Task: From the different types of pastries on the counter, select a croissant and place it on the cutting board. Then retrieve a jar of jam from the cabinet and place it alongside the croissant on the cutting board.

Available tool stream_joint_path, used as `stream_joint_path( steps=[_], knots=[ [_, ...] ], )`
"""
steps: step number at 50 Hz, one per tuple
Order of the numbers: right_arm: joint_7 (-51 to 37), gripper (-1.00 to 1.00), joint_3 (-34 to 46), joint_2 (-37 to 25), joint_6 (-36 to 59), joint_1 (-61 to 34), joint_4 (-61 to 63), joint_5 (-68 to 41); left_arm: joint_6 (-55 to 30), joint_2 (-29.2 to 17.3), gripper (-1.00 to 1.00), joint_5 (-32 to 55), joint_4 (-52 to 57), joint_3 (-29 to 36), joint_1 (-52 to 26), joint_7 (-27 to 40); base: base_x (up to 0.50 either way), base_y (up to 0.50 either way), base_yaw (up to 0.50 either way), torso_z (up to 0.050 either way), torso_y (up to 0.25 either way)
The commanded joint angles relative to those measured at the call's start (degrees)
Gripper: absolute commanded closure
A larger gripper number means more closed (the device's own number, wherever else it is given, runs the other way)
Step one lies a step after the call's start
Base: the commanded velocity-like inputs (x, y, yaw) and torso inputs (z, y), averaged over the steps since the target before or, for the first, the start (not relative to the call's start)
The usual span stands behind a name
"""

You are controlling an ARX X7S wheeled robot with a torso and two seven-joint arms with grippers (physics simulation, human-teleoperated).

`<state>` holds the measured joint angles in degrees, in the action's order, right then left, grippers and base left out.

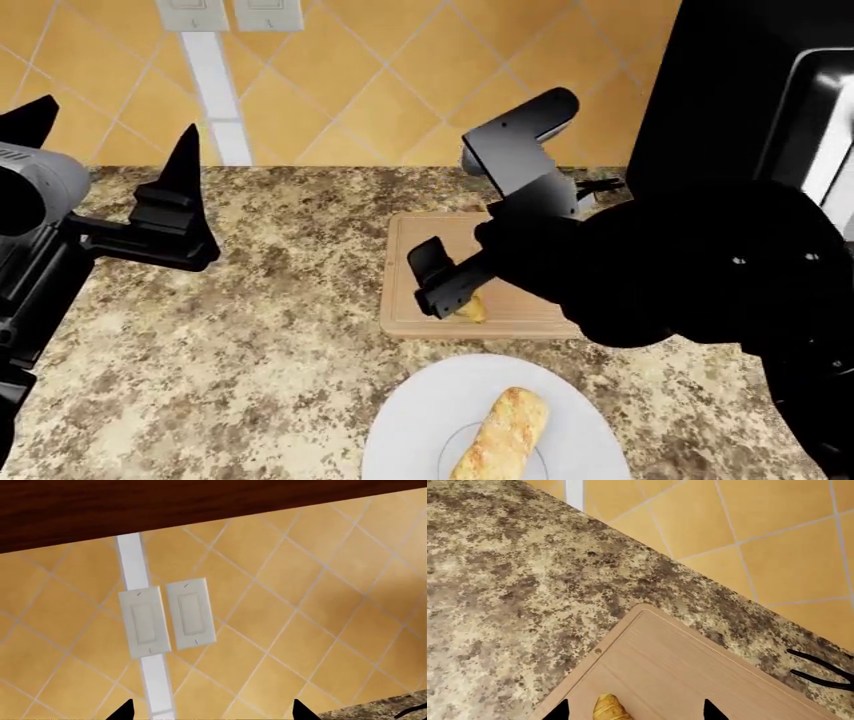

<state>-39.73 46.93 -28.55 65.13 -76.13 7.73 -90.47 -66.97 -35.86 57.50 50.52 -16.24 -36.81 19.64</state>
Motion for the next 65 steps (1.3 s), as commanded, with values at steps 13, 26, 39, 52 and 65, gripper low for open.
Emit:
stream_joint_path(
  steps=[13,26,39,52,65],
  knots=[
    [-17.5,-1.0,-10.6,-7.0,-1.7,-15.0,14.6,-18.0,2.8,0.5,-1.0,-1.3,-0.2,0.4,2.7,-0.3,0.0,0.0,0.0,0.0,0.0],
    [-25.7,-1.0,-16.1,-10.0,-4.0,-25.9,20.6,-18.2,3.2,1.0,-1.0,-0.4,0.1,0.6,2.6,0.6,0.0,0.0,0.0,0.0,0.0],
    [-26.0,-1.0,-14.9,-9.5,-2.2,-29.0,22.7,-18.2,4.7,1.3,-1.0,-1.0,0.4,0.9,4.3,0.4,0.0,0.0,0.0,0.0,0.0],
    [-30.1,-1.0,-12.2,-11.8,-1.7,-32.9,22.8,-27.9,5.4,0.9,-1.0,-0.7,-0.2,0.2,4.8,0.5,0.0,0.0,0.0,0.0,0.0],
    [-31.1,-1.0,-14.3,-15.6,0.4,-43.1,18.3,-29.7,6.1,0.8,-1.0,-1.4,-0.5,1.0,5.3,0.5,0.0,0.0,0.0,0.0,0.0]
  ],
)
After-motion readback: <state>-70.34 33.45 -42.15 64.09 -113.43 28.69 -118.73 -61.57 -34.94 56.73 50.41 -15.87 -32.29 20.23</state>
